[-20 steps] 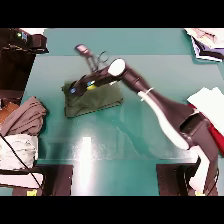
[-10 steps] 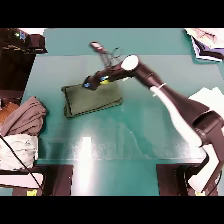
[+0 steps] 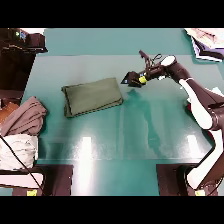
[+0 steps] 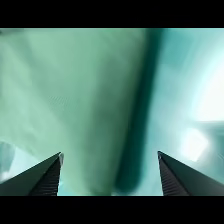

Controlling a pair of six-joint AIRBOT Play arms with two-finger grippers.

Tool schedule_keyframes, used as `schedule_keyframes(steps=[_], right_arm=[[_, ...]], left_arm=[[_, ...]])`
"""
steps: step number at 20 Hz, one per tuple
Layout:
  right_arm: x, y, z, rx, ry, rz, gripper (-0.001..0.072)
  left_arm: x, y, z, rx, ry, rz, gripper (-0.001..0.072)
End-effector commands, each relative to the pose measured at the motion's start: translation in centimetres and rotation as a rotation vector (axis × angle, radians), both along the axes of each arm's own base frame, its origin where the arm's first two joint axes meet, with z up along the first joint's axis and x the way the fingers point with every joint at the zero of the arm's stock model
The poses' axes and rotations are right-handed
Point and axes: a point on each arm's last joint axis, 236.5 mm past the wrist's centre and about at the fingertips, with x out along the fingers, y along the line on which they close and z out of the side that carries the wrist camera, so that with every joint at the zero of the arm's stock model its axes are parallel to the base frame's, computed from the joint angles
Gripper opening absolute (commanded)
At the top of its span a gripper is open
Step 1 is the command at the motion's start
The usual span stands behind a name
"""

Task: Fold the shirts.

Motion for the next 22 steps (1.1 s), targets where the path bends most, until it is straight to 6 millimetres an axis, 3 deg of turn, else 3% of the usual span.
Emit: schedule_keyframes(steps=[1,6,12,13,16,19,21,22], right_arm=[[-1.2,0.6,-3.1,0.02,0.115,0.004,0.0673],[-1.6,5.1,-4.3,0.053,0.111,0.002,0.0673],[-2.1,10.8,-2.8,0.088,0.044,0.11,0.0631],[-2.2,11.8,-2.7,0.093,0.029,0.128,0.0511],[-1.8,13.3,-1.7,0.106,-0.029,0.163,0.0012],[-1.3,12.4,0.3,0.12,-0.061,0.197,0.0011],[-0.9,9.5,2.1,0.103,-0.063,0.218,0.001],[-0.3,6.9,2.7,0.055,-0.079,0.204,0.001]], left_arm=[[0.0,-0.1,0.1,-0.003,-0.002,-0.002,0.0029],[-0.1,-0.1,-0.8,-0.003,0.02,-0.002,0.0029],[-0.2,-0.3,-1.3,-0.002,0.028,-0.022,0.0029],[-0.2,-0.3,-1.3,-0.002,0.03,-0.022,0.0029],[-0.5,-0.3,-1.4,0.001,0.041,-0.027,0.0029],[-0.7,-0.3,-1.6,0.005,0.048,-0.033,0.0029],[-0.9,-0.3,-1.7,0.007,0.057,-0.036,0.003],[-0.9,-0.4,-1.7,0.007,0.06,-0.038,0.0029]])
